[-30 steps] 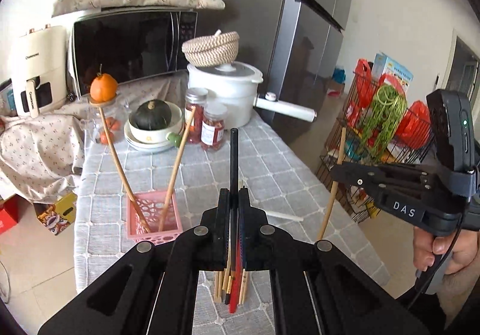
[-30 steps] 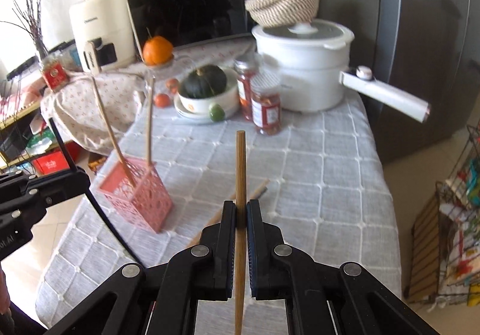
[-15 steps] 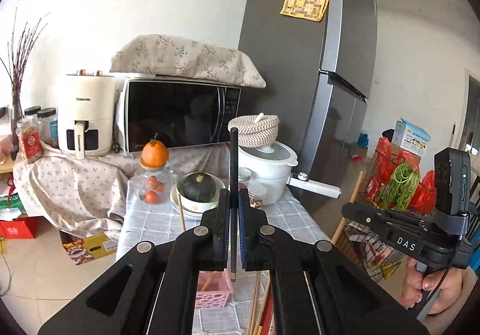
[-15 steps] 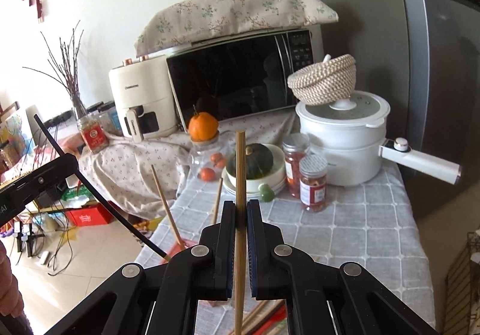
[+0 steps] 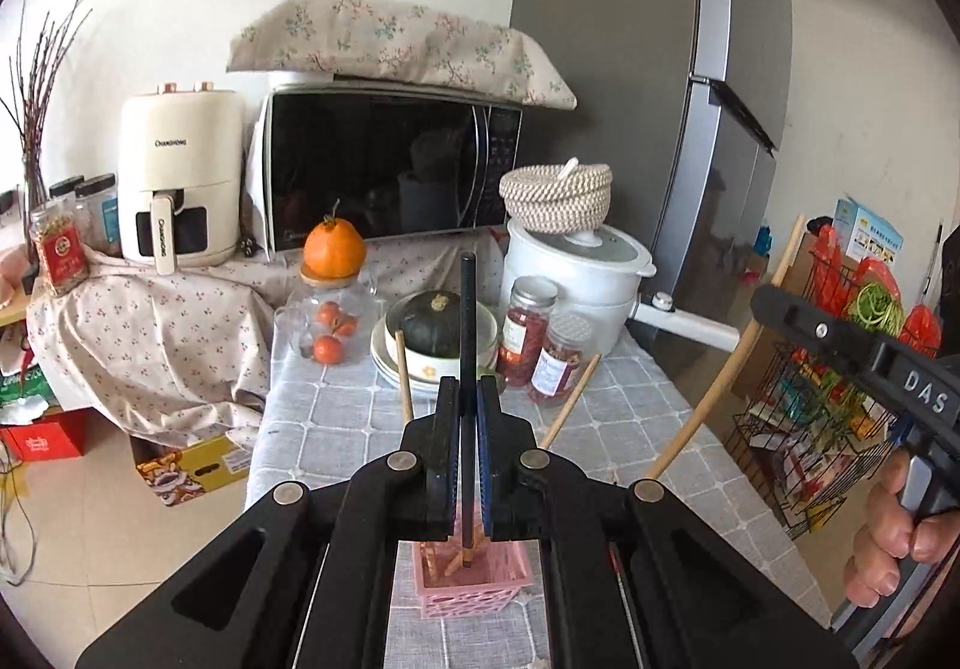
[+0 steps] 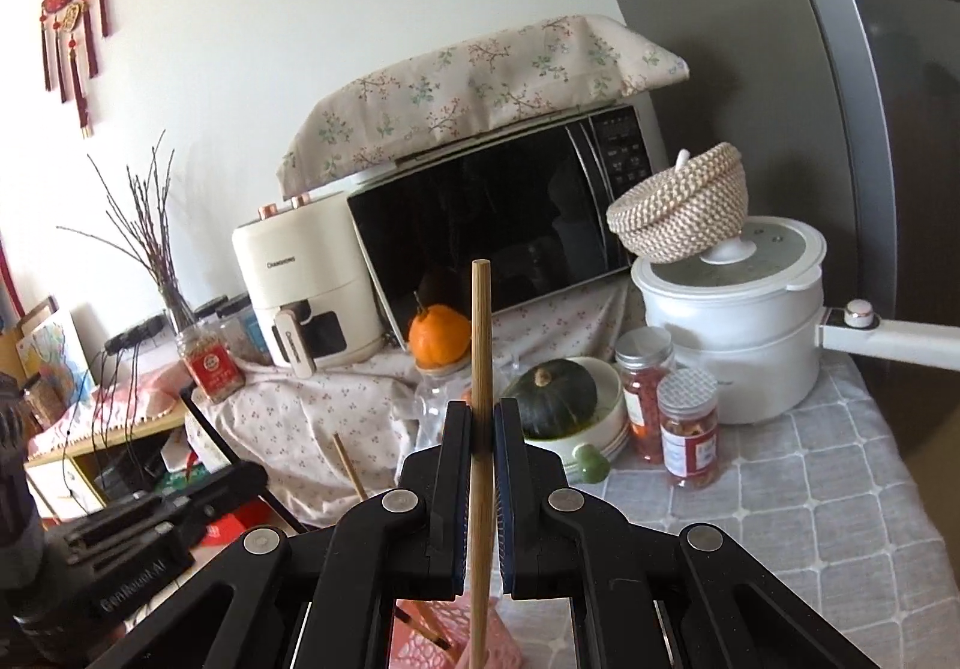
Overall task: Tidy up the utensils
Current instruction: 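Lift the black chopstick into the pink basket and open the left tool while the right tool carries its chopstick, then lower the wooden chopstick into the pink basket and open the right tool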
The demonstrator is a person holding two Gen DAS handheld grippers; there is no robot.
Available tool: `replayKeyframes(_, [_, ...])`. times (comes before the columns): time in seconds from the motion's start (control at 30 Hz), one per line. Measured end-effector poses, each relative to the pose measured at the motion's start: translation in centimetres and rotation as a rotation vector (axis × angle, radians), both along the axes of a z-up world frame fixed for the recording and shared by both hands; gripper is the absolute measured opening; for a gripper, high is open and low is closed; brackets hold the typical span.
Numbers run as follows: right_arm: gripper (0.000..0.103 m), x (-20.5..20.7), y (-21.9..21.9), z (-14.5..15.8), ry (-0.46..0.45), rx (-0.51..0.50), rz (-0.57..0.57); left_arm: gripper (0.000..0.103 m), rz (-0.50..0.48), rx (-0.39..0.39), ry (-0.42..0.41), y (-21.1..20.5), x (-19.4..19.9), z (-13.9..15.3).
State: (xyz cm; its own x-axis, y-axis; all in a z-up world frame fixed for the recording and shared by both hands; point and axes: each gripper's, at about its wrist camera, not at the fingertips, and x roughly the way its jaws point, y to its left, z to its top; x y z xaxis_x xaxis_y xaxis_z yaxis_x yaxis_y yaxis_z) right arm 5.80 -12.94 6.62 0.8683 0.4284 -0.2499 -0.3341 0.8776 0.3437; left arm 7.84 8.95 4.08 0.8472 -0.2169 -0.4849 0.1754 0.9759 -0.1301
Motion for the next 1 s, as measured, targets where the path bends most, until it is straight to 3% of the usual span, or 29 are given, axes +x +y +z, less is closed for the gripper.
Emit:
replayKeyframes(0.2, [0.005, 1.3, 1.3, -1.2, 0.004, 0.033, -0.011, 0.005, 0.008, 0.016, 0.088, -0.3, 2.7, -2.7])
replayKeyframes(0.4, [0.005, 1.9, 2.3, -2.0, -0.003, 0.023, -0.021, 0.009, 0.072, 0.03, 0.101, 0.0, 2.8, -2.9])
replayKeyframes(0.53, [0.005, 2.4, 2.1, -2.3, 0.008, 0.046, -0.032, 0.042, 0.096, 0.035, 0.093, 0.5, 1.8, -2.3])
replayKeyframes(0.57, [0.005, 2.5, 2.1, -2.3, 0.009, 0.051, -0.032, 0.046, 0.097, 0.031, 0.093, 0.7, 1.5, -2.2])
replayKeyframes(0.7, [0.005, 2.9, 2.3, -2.6, 0.019, 0.058, -0.032, 0.05, 0.098, 0.03, 0.126, 1.5, 0.7, -2.3])
replayKeyframes(0.77, [0.006, 3.4, 2.6, -3.2, 0.041, 0.053, -0.025, 0.057, 0.099, 0.031, 0.147, 1.8, 0.4, -2.7])
replayKeyframes(1.0, [0.007, 5.2, 4.3, -6.1, 0.145, 0.027, 0.013, 0.062, 0.072, 0.095, 0.194, 1.8, -0.3, -4.5])
